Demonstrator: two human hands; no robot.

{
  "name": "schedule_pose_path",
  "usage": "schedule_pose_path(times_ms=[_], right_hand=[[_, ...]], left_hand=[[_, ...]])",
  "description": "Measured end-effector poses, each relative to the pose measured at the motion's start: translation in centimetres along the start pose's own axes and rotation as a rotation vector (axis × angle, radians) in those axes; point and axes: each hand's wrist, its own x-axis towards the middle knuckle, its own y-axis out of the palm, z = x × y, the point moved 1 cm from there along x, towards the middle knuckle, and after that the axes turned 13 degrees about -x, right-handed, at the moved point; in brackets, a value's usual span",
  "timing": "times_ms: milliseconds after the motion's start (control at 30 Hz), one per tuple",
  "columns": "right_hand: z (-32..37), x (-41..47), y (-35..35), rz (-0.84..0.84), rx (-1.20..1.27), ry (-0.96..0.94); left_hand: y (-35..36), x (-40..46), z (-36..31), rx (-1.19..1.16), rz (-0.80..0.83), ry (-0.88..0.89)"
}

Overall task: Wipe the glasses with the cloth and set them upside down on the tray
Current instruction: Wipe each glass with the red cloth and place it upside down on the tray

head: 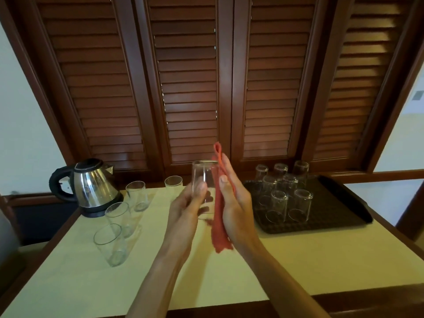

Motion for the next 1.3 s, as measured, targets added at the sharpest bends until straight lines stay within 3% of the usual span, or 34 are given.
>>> schedule_pose_path(times_ms=[100,233,333,467,567,667,800,933,1067,1133,1233,1300], right_hand=[[-0.8,-2.1,1.2,0.052,-0.110,-0.052],[-1.1,0.0,0.2,-0.020,-0.013,0.023],[-1.1,-1.1,0.7,-0.013,-0.124,-0.013],[-2.1,-4.6,2.3,-0.109,-0.524,-0.355],[-4.7,-5.6,2.1,-0.140,-0.708,-0.569],[-6.9,-6.2,1.3,-0.005,-0.824,-0.630],[-5.7,-5.2,0.8,0.148,-0.742,-0.377],[-3.7,-4.4,-0.1,0.227,-0.878,-0.506],[-4.4,-3.7,-0.7,0.121,-1.141,-0.623],[-5.2,-4.0,-0.7,0.043,-1.091,-0.595],[-5.3,-4.6,-0.4,-0.229,-0.984,-0.498],[-5.1,-4.5,-0.1,-0.341,-0.793,-0.369]], left_hand=[[-0.3,0.7,-0.5,-0.057,-0.038,0.021],[0.3,-0.7,0.4,-0.006,0.008,-0.143],[0.4,-0.1,0.3,0.029,-0.045,-0.099],[1.0,0.8,-0.2,-0.167,-0.242,-0.261],[0.8,0.7,0.0,-0.238,-0.297,-0.377],[0.3,1.0,-0.4,-0.295,-0.289,-0.429],[0.1,1.2,-0.3,-0.215,-0.206,-0.398],[-1.1,1.4,0.0,-0.305,-0.198,-0.366],[-1.3,1.2,0.7,-0.424,-0.254,-0.456],[-1.3,1.4,1.0,-0.509,-0.294,-0.467],[-1.2,1.3,1.1,-0.591,-0.288,-0.485],[-0.9,0.8,1.4,-0.569,-0.265,-0.511]])
